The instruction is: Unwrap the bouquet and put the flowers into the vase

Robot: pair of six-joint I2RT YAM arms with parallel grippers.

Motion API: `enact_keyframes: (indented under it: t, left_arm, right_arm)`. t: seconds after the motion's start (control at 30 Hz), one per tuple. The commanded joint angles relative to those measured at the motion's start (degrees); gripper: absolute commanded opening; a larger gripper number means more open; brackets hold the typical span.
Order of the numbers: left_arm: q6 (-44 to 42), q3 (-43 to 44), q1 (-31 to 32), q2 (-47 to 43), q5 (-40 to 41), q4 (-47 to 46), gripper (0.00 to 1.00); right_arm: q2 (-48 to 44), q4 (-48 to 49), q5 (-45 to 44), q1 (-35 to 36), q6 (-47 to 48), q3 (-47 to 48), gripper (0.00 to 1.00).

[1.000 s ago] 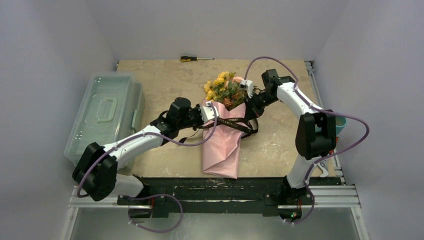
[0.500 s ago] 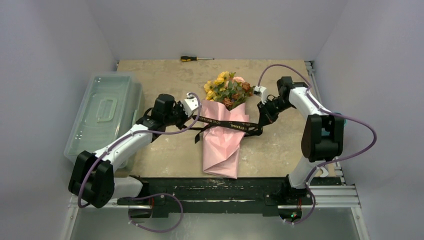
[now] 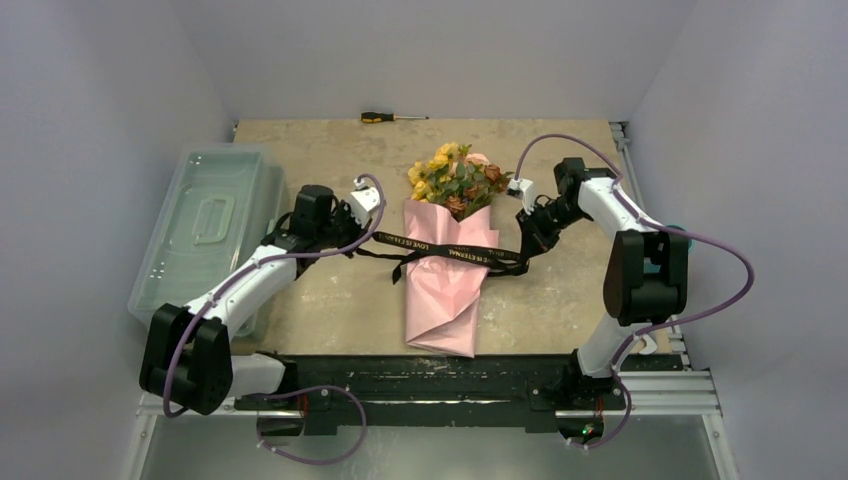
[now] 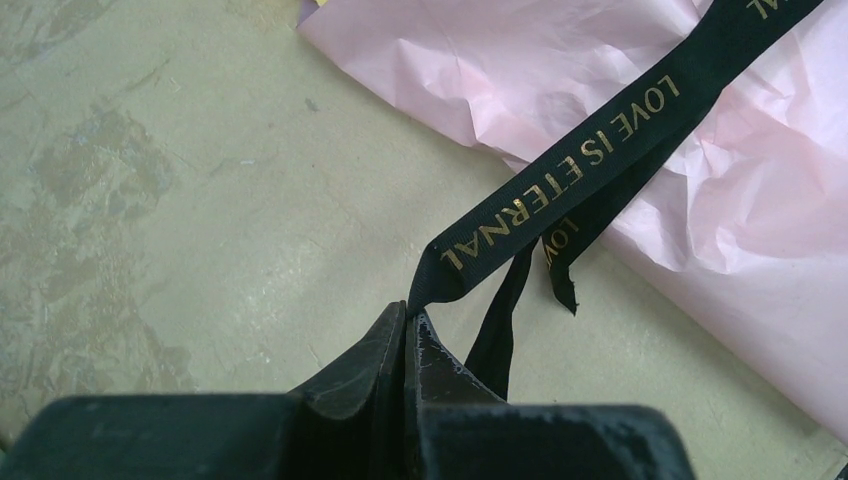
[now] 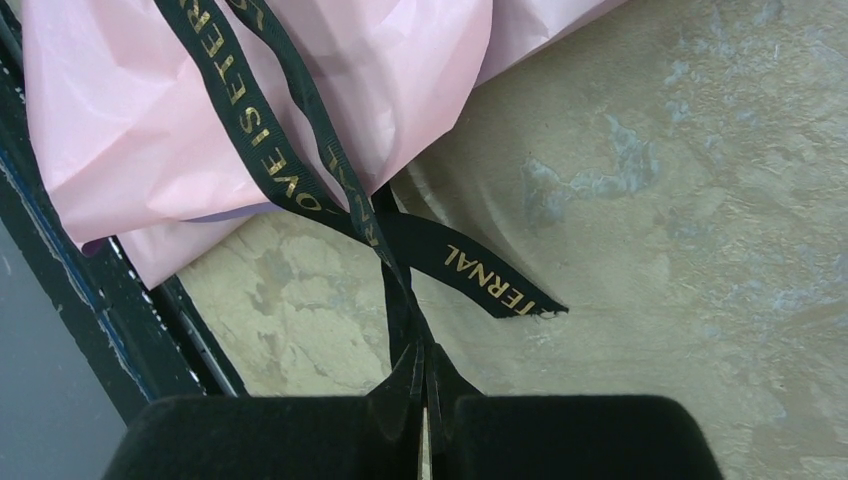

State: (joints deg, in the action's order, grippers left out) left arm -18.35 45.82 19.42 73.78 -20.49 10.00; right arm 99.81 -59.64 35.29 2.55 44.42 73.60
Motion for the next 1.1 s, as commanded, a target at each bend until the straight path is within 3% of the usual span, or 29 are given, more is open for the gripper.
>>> enact_keyframes:
  t: [0.0, 0.2, 0.3, 0.4, 0.63, 1.07]
  left_arm:
    - [1.37, -1.14, -0.87, -0.88, -2.58, -1.25, 0.00]
    - [-1.98, -2.42, -0.87, -2.21, -7.53, -2.83, 0.00]
    - [-4.69, -2.98, -0.70, -4.05, -8.44, -5.43, 0.15]
    - [-7.24, -1.59, -0.70, -4.43, -8.80, -5.63, 0.27]
    - [-17.69, 2.37, 4.21, -5.03, -11.34, -1.78, 0.36]
    - [-26.86, 5.66, 23.76, 7.59, -6.23, -11.44, 0.31]
  right_arm:
    - [-0.32, -0.74, -0.98, -0.35, 1.00, 1.30, 0.00]
    - [-1.08, -1.70, -1.91, -0.26, 1.06, 1.46, 0.02]
    - [-0.85, -3.17, -1.25, -0.18, 1.02, 2.78, 0.30]
    - [-1.22, -4.52, -0.85, -0.17, 0.93, 4.40, 0.42]
    - [-0.96, -6.48, 3.98, 0.88, -1.86, 11.55, 0.49]
    - [6.11, -0.19, 9.61, 10.05, -10.09, 17.78, 0.50]
